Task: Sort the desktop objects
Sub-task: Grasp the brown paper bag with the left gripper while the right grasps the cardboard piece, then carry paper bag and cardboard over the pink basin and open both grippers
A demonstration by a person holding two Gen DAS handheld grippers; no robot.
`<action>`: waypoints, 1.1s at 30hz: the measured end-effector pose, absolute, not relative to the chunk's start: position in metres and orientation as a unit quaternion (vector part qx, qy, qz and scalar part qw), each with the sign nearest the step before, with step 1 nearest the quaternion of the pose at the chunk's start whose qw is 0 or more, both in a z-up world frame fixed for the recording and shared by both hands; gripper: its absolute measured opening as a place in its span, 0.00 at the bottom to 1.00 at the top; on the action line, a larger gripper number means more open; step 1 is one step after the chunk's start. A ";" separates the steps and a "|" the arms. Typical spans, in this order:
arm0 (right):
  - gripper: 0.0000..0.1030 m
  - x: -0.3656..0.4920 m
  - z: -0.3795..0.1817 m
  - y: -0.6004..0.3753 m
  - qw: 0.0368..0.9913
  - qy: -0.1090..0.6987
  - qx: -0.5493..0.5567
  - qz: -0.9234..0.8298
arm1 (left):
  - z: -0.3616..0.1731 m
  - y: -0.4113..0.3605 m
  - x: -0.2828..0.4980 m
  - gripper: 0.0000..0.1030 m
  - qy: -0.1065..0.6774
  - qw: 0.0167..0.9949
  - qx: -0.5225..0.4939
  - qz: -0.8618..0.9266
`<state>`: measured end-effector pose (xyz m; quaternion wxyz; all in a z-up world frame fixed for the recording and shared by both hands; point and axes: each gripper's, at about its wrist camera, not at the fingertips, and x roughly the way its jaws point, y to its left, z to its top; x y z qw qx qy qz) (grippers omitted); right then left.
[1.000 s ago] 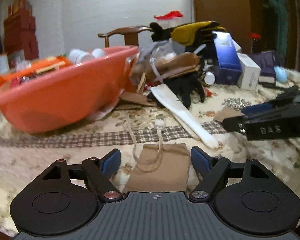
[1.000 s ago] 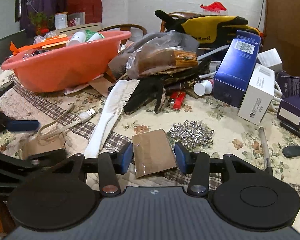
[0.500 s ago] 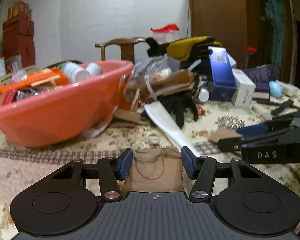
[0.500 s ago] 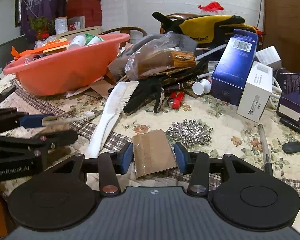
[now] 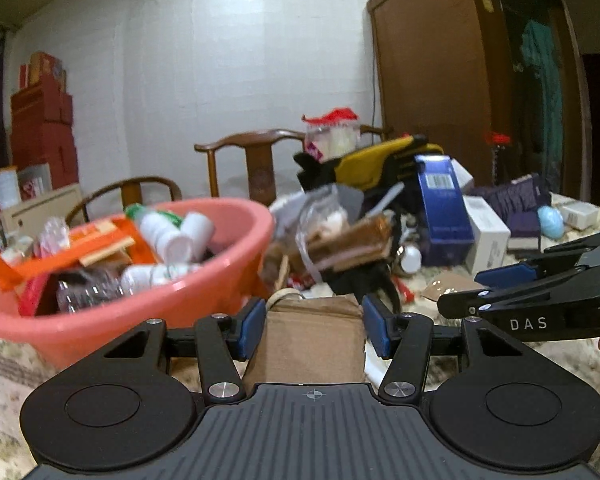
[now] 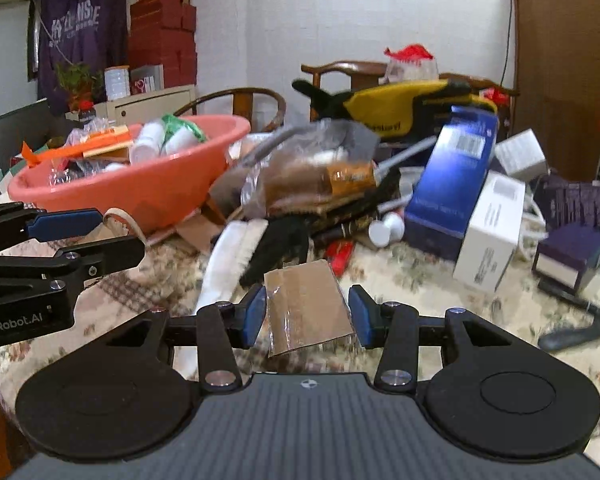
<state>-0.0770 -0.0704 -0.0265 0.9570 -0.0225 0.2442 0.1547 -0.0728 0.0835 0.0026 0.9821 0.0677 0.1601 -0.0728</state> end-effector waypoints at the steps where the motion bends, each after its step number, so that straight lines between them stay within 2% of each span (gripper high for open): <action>1: 0.49 -0.076 -0.023 -0.069 0.958 0.240 -0.025 0.155 | 0.005 0.084 -0.072 0.53 0.157 0.983 0.068 -0.070; 16: 0.49 -0.040 0.050 0.002 0.967 0.162 -0.063 0.186 | 0.072 0.120 -0.048 0.54 0.090 0.994 0.067 0.008; 22: 0.49 -0.010 0.074 0.036 0.966 0.150 -0.058 0.205 | 0.093 0.150 -0.025 0.54 0.090 0.994 0.058 0.036; 27: 0.49 -0.007 0.073 0.039 0.968 0.137 -0.062 0.201 | 0.078 0.160 -0.034 0.60 0.101 0.994 0.042 0.024; 33: 0.49 -0.033 0.036 0.007 0.971 0.153 -0.054 0.173 | 0.035 0.147 -0.068 0.60 0.125 0.991 0.037 -0.011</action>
